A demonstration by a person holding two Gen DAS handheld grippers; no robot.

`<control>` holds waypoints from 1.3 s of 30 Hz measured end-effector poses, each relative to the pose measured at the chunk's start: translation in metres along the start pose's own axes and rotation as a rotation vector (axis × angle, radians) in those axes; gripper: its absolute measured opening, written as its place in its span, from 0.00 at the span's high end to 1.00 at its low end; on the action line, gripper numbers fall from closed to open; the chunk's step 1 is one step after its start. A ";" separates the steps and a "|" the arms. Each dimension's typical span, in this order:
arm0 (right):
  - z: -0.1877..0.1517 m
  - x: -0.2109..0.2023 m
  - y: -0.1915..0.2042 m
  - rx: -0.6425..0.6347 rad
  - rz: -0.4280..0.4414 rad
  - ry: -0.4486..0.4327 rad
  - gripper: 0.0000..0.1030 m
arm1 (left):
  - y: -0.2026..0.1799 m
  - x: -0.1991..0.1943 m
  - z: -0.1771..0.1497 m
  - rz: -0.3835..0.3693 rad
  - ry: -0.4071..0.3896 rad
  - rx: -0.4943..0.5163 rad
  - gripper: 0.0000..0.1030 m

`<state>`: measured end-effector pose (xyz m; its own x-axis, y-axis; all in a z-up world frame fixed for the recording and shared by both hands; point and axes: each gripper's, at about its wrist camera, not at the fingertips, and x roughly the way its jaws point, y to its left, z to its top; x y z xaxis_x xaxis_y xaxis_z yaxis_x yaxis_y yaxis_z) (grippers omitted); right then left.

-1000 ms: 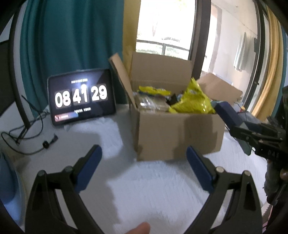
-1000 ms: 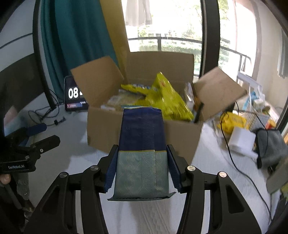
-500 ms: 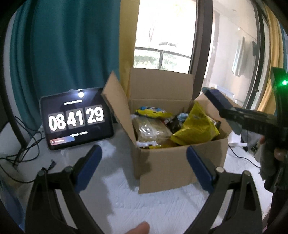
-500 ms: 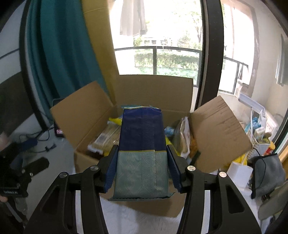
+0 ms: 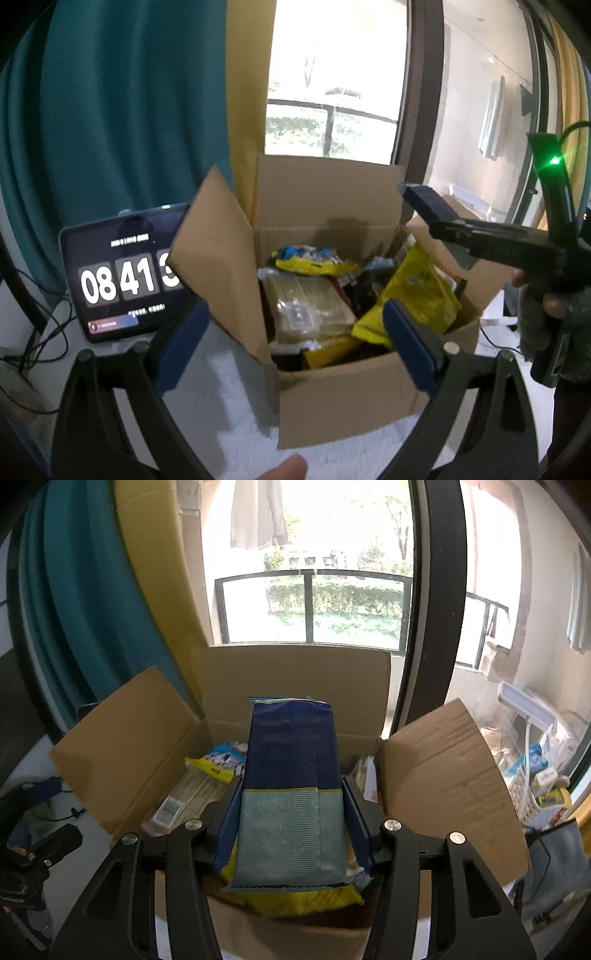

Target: Organize snacks

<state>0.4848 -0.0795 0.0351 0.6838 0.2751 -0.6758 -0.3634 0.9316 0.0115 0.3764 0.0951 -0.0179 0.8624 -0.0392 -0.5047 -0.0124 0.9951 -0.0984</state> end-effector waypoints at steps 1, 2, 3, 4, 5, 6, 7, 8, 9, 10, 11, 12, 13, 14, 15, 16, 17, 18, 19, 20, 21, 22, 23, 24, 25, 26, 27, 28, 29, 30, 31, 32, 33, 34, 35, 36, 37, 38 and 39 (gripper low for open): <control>0.002 0.004 -0.001 0.002 0.000 0.002 0.47 | -0.001 0.001 0.002 0.002 -0.004 0.004 0.07; 0.005 0.008 -0.002 -0.001 -0.003 0.002 0.47 | -0.003 0.002 0.004 0.003 -0.007 0.009 0.07; 0.006 0.011 -0.003 -0.008 -0.006 0.000 0.47 | -0.005 0.004 0.005 0.005 -0.011 0.011 0.07; 0.009 0.016 -0.004 -0.011 -0.007 0.000 0.47 | -0.007 0.004 0.005 0.004 -0.014 0.011 0.07; 0.010 0.022 -0.005 -0.010 -0.009 0.004 0.47 | -0.008 0.004 0.005 0.004 -0.015 0.013 0.07; 0.011 0.026 -0.006 -0.006 -0.007 0.009 0.47 | -0.011 0.004 0.005 -0.001 -0.016 0.016 0.07; 0.012 0.030 -0.008 -0.003 -0.008 0.011 0.47 | -0.012 0.003 0.005 -0.006 -0.017 0.018 0.07; 0.012 0.034 -0.008 0.000 -0.011 0.014 0.47 | -0.013 0.003 0.004 -0.006 -0.017 0.021 0.07; 0.014 0.039 -0.009 0.003 -0.010 0.020 0.47 | -0.016 0.003 0.004 0.000 -0.015 0.026 0.07; 0.015 0.043 -0.010 0.005 -0.009 0.024 0.47 | -0.018 0.003 0.004 0.003 -0.014 0.029 0.07; 0.016 0.047 -0.011 0.011 -0.006 0.028 0.47 | -0.019 0.004 0.004 0.002 -0.014 0.030 0.07; 0.017 0.050 -0.012 0.014 -0.004 0.033 0.47 | -0.020 0.004 0.004 0.002 -0.013 0.032 0.07; 0.018 0.053 -0.012 0.016 -0.004 0.036 0.47 | -0.021 0.004 0.004 0.003 -0.012 0.033 0.07; 0.018 0.056 -0.013 0.021 -0.002 0.038 0.47 | -0.022 0.003 0.004 0.003 -0.012 0.033 0.07; 0.018 0.058 -0.013 0.024 0.000 0.042 0.47 | -0.023 0.003 0.005 0.005 -0.013 0.033 0.07; 0.018 0.059 -0.013 0.026 0.002 0.040 0.47 | -0.022 0.003 0.006 0.008 -0.013 0.033 0.07; 0.019 0.059 -0.014 0.025 0.004 0.038 0.47 | -0.022 0.003 0.006 0.009 -0.015 0.033 0.07; 0.020 0.059 -0.015 0.026 0.005 0.038 0.46 | -0.022 0.003 0.007 0.010 -0.015 0.033 0.07; 0.020 0.058 -0.015 0.027 0.006 0.036 0.41 | -0.022 0.002 0.007 0.010 -0.016 0.031 0.07; 0.020 0.056 -0.015 0.028 0.006 0.032 0.39 | -0.023 0.002 0.007 0.009 -0.017 0.031 0.07; 0.020 0.054 -0.015 0.029 0.005 0.029 0.39 | -0.023 0.001 0.008 0.009 -0.018 0.034 0.07; 0.019 0.052 -0.015 0.030 0.006 0.027 0.39 | -0.024 0.001 0.008 0.009 -0.019 0.035 0.07; 0.019 0.051 -0.014 0.029 0.008 0.027 0.39 | -0.025 0.000 0.008 0.007 -0.020 0.036 0.07; 0.018 0.050 -0.014 0.027 0.008 0.025 0.39 | -0.026 0.000 0.008 0.006 -0.019 0.038 0.07; 0.017 0.047 -0.014 0.024 0.005 0.023 0.39 | -0.028 -0.001 0.007 0.006 -0.020 0.039 0.07; 0.015 0.045 -0.013 0.019 0.004 0.022 0.39 | -0.029 -0.001 0.007 0.004 -0.020 0.040 0.07; 0.014 0.042 -0.012 0.017 0.004 0.020 0.39 | -0.030 -0.002 0.007 0.002 -0.020 0.041 0.07; 0.013 0.038 -0.012 0.015 0.003 0.018 0.39 | -0.032 -0.004 0.006 0.000 -0.021 0.041 0.07; 0.011 0.034 -0.011 0.011 0.003 0.014 0.39 | -0.033 -0.005 0.006 -0.002 -0.022 0.041 0.07; 0.010 0.030 -0.010 0.008 0.003 0.011 0.39 | -0.034 -0.006 0.005 -0.005 -0.023 0.041 0.07; 0.008 0.025 -0.008 0.006 0.003 0.006 0.39 | -0.036 -0.008 0.004 -0.007 -0.023 0.041 0.07; 0.007 0.022 -0.007 0.003 0.003 0.003 0.39 | -0.037 -0.009 0.004 -0.009 -0.024 0.040 0.07; 0.007 0.017 -0.007 0.002 0.004 -0.001 0.39 | -0.038 -0.011 0.003 -0.011 -0.025 0.039 0.07; 0.005 0.012 -0.006 0.001 0.005 -0.005 0.39 | -0.038 -0.014 0.002 -0.014 -0.025 0.037 0.07; 0.004 0.008 -0.005 -0.003 0.005 -0.009 0.39 | -0.039 -0.017 0.001 -0.018 -0.027 0.034 0.07; 0.003 0.003 -0.003 -0.007 0.005 -0.013 0.39 | -0.040 -0.019 0.001 -0.021 -0.028 0.034 0.07; 0.002 -0.002 -0.002 -0.010 0.005 -0.017 0.39 | -0.041 -0.022 0.000 -0.022 -0.030 0.035 0.07; 0.001 -0.007 -0.001 -0.012 0.004 -0.023 0.39 | -0.042 -0.025 -0.001 -0.023 -0.034 0.035 0.07; 0.000 -0.012 0.001 -0.013 0.005 -0.028 0.39 | -0.042 -0.028 -0.002 -0.024 -0.036 0.035 0.07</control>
<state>0.4762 -0.0821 0.0429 0.6994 0.2860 -0.6550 -0.3744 0.9273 0.0051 0.3519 0.0538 -0.0011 0.8801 -0.0599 -0.4711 0.0251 0.9965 -0.0799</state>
